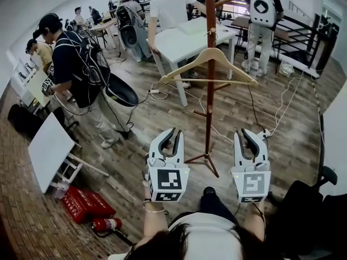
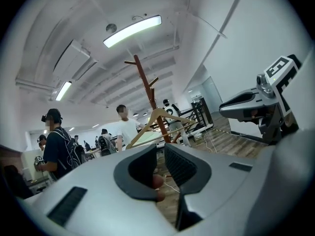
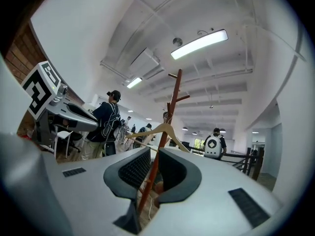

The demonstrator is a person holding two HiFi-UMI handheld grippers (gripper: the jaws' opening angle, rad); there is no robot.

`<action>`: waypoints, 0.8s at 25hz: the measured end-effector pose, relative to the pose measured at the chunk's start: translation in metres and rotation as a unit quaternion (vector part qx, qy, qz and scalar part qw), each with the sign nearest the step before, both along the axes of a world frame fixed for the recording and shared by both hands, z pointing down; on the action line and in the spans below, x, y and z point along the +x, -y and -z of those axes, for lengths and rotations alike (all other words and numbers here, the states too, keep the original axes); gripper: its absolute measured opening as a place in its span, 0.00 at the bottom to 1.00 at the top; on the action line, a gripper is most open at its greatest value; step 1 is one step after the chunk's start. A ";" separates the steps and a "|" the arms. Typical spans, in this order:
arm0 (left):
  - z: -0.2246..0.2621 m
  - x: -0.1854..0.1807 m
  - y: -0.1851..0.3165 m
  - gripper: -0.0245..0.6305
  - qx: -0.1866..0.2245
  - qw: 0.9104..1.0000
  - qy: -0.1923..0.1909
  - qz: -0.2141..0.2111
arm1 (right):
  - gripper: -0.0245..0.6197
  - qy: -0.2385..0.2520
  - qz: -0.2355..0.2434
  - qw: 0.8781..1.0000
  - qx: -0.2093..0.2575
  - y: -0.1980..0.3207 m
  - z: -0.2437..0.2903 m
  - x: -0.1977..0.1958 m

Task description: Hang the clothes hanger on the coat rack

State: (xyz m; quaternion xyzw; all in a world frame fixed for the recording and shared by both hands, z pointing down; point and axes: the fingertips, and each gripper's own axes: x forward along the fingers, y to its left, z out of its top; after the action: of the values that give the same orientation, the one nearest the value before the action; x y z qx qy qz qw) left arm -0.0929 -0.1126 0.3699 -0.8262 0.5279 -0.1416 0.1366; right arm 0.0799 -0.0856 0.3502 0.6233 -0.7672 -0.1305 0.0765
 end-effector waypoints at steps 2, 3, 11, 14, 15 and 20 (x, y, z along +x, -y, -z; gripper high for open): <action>0.005 0.002 -0.007 0.12 0.003 1.000 -0.006 -0.010 | 0.14 0.019 0.001 1.000 -0.003 -0.007 -0.005 0.002; 0.008 0.003 -0.010 0.12 0.005 1.000 -0.008 -0.014 | 0.14 0.028 0.003 1.000 -0.005 -0.010 -0.006 0.003; 0.008 0.005 -0.030 0.12 -0.003 0.999 -0.028 -0.023 | 0.13 0.065 0.006 0.998 -0.018 -0.031 -0.010 0.005; 0.004 0.008 -0.037 0.11 -0.008 0.999 -0.037 -0.028 | 0.12 0.074 0.010 0.997 -0.025 -0.038 -0.015 0.004; 0.003 0.010 -0.040 0.11 -0.010 0.999 -0.040 -0.029 | 0.12 0.078 0.012 0.997 -0.026 -0.041 -0.016 0.005; -0.001 0.015 -0.054 0.10 -0.015 0.998 -0.052 -0.038 | 0.11 0.094 0.015 0.995 -0.028 -0.055 -0.019 0.008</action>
State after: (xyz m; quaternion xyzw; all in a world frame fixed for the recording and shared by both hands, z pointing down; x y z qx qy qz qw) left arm -0.0781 -0.0589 0.3711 -0.8536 0.5007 -0.1013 0.1022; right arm 0.0879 -0.0310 0.3695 0.6191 -0.7834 -0.0507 0.0194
